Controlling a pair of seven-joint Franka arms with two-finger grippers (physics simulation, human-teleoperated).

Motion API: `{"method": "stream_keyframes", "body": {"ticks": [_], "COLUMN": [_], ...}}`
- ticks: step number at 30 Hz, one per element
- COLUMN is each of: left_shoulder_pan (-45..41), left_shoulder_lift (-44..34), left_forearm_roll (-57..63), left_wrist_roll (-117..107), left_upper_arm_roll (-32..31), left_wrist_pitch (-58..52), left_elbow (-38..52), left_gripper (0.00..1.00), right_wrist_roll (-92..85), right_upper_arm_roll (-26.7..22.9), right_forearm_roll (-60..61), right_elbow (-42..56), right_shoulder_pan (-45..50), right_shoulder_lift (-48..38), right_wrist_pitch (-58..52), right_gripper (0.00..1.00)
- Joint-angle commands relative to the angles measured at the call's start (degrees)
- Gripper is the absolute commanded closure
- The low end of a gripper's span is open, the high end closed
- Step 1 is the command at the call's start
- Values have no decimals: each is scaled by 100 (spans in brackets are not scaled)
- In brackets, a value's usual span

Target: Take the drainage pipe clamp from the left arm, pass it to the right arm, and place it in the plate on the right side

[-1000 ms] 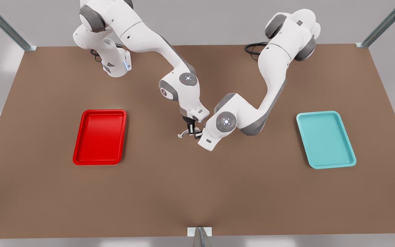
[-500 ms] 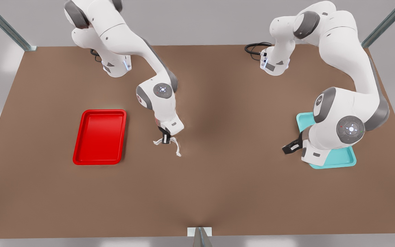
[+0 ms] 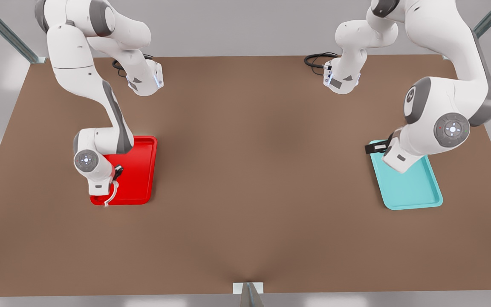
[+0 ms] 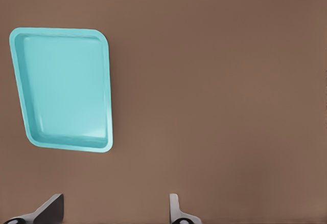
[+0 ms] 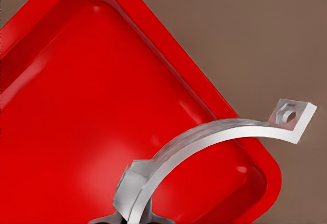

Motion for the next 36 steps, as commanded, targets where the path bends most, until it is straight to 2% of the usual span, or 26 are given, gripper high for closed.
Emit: {"method": "stream_keyframes", "body": {"ticks": [1,4,10,11,20,21,22,23,24,26,28,29,33,36], "left_shoulder_pan": [2,-25,-34,-42,10,2,2,2,2,2,2,2,-7,-7], "left_shoulder_lift": [6,-12,23,32,14,6,-3,6,6,6,-3,-38,-38,-30], "left_forearm_roll": [-17,-17,18,18,27,18,1,10,1,-8,-17,-17,-8,-8], "left_wrist_roll": [1830,1830,1830,1830,1839,1831,1830,1830,1830,1839,1830,1830,1830,1830], "left_upper_arm_roll": [-6,-6,-41,-41,-41,-41,-41,-41,-41,-41,-41,-41,-41,-41], "left_wrist_pitch": [182,164,252,279,340,305,288,296,288,261,182,165,77,85], "left_elbow": [7,7,-19,-19,-10,-10,-10,-10,-19,-19,-19,-10,-10,-1], "left_gripper": [0,0,0,0,0,0,0,0,0,0,0,0,0,0], "right_wrist_roll": [127,135,162,162,179,179,179,232,828,1558,2439,2394,4371,3915], "right_upper_arm_roll": [3,3,20,29,38,47,47,38,38,47,38,29,3,29], "right_forearm_roll": [-24,-24,37,37,46,370,1152,1470,1566,1619,1619,1541,1470,1127], "right_elbow": [-320,-1015,-1270,-1270,-1103,-709,503,2207,3395,4582,4601,4653,4592,3678], "right_shoulder_pan": [-7,-16,-25,-34,-25,19,54,19,19,212,511,485,529,494], "right_shoulder_lift": [-161,-425,-478,-460,-504,-452,-13,813,1104,885,-46,-73,-477,-1110], "right_wrist_pitch": [549,1049,1076,1076,1015,401,-1294,-3148,-4521,-5506,-5709,-5718,-5762,-5191], "right_gripper": [79,79,79,0,0,0,0,0,0,0,0,0,0,0]}}
